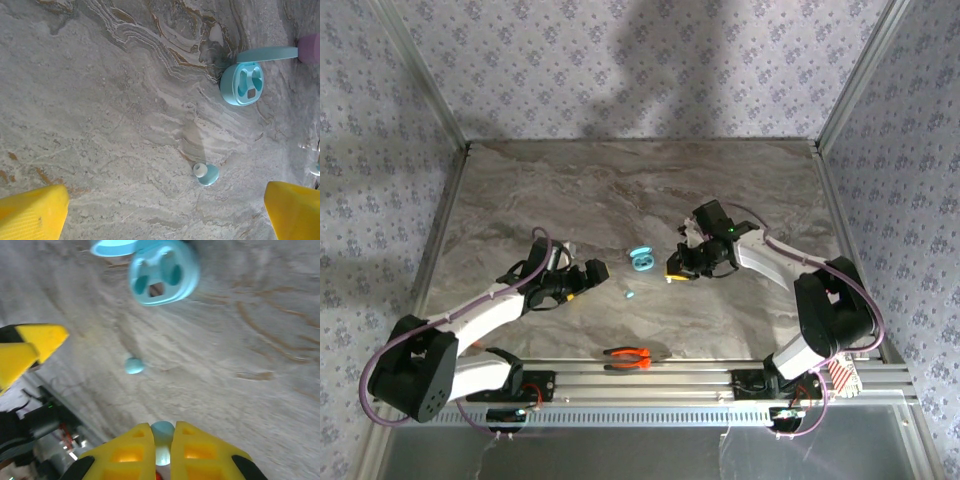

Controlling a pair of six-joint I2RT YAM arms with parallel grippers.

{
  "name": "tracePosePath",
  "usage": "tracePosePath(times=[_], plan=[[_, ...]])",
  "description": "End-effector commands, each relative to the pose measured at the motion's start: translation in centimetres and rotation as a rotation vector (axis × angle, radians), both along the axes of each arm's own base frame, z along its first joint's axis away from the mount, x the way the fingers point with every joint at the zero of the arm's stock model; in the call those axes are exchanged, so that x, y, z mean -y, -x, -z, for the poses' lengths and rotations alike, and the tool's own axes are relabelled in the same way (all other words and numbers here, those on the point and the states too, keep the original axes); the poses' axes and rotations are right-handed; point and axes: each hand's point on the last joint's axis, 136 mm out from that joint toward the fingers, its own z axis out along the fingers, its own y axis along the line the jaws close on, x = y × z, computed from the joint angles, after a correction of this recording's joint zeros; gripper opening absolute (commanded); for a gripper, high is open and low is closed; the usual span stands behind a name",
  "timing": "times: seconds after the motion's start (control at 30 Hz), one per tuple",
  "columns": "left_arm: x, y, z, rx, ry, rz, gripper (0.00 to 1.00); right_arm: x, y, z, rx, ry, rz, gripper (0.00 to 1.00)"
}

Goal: Insert the wireless bluetooth earbuds into the charging case

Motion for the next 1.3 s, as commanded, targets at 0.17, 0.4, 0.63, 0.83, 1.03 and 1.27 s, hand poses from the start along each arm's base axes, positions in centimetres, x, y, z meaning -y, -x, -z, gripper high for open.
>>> tracePosePath(times=[0.17, 0.4, 0.63, 0.83, 1.03, 1.27], plan=[[0.2, -0.2, -1.1, 0.029, 0.012, 0.024, 1.00, -2.8, 0.6, -2.8, -0.015, -0.253, -0.092, 0.10], [0.2, -0.2, -1.0, 0.032, 0.013, 0.024, 1.00, -3.5, -1.1, -2.0, 0.027, -0.245, -0.070, 0.11], [0.1, -0.1, -1.0, 0.028, 0.004, 0.029, 1.00, -4.8, -4.2, 0.7, 0.143, -0.156, -0.008, 0.11], [-0.1, 0.1, -1.1, 0.028, -0.002, 0.030, 1.00, -6.1, -5.5, 2.6, 0.188, -0.086, 0.037, 0.11], [-0.5, 0.4, -1.1, 0.028, -0.002, 0.022, 1.00, -6.7, -6.2, 3.2, 0.221, -0.076, 0.079, 0.11], [-0.9, 0.6, -1.1, 0.028, -0.002, 0.013, 1.00, -7.2, -6.6, 2.6, 0.242, -0.089, 0.085, 0.10]])
